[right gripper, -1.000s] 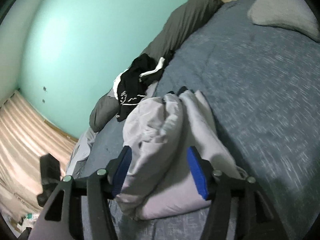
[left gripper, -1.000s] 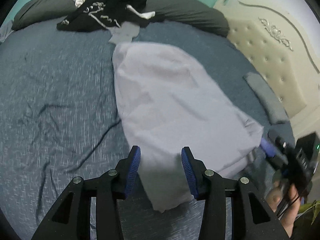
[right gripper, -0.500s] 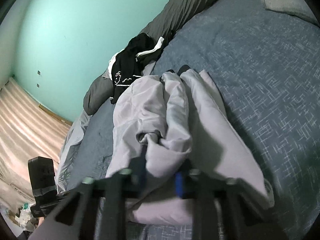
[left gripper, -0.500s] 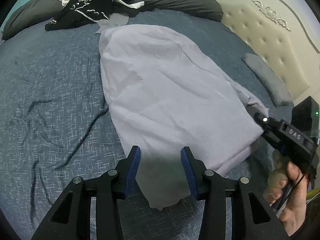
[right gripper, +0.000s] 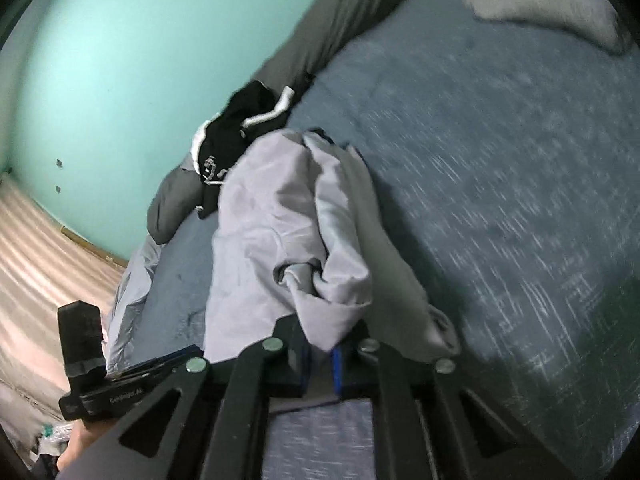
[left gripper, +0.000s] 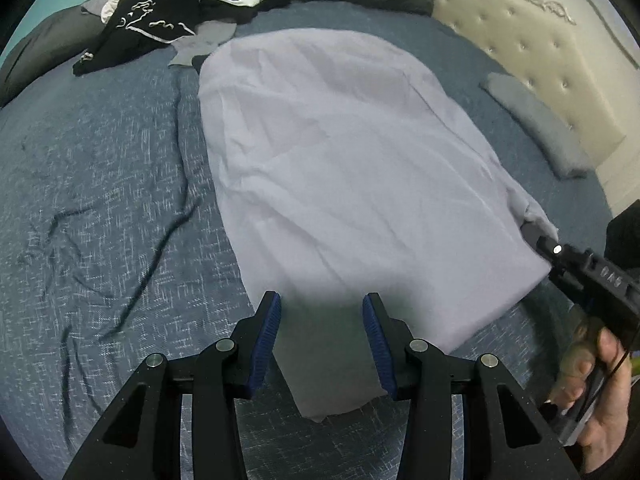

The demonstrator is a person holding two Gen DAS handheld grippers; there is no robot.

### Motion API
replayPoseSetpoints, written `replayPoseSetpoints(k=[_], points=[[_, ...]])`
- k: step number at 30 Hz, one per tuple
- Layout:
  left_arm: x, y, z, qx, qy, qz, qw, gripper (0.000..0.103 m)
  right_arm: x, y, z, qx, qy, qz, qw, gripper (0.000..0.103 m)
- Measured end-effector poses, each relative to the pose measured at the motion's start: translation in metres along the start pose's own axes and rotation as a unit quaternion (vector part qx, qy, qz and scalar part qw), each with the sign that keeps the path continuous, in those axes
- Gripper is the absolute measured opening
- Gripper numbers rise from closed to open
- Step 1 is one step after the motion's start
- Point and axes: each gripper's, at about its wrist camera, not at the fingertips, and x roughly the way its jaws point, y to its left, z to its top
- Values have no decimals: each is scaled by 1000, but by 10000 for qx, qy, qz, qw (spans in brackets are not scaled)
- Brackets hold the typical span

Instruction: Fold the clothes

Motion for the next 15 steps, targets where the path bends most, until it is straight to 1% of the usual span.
replayPoseSetpoints(k=[1, 3, 8, 10, 11, 12, 13, 15], points=[[1, -1, 0, 11, 7, -4, 10000, 47, -2, -4, 1, 114, -24, -5, 9999, 25], [2, -3, -2, 52, 12, 26, 10000, 47, -12, -9, 3, 205, -198, -95, 9995, 37], [4, -2, -5, 43, 29, 77, 10000, 47, -41, 7, 12, -224, -767, -354, 9962, 37], [4, -2, -5, 44, 22, 70, 10000, 47, -51, 13, 15, -341, -973, -200, 9945, 37], [4, -2, -6, 46, 19, 66, 10000, 47, -53, 16, 16, -399, -1002, -99, 9941, 37], [4, -2, -6, 49, 16, 62, 10000, 47, -52, 20, 16, -510, -975, 54, 9939, 34], [4, -2, -6, 51, 13, 57, 10000, 47, -48, 27, 16, -650, -887, 191, 9937, 27], [5, -2, -7, 55, 7, 49, 10000, 47, -36, 41, 14, -961, -637, 379, 9926, 21]])
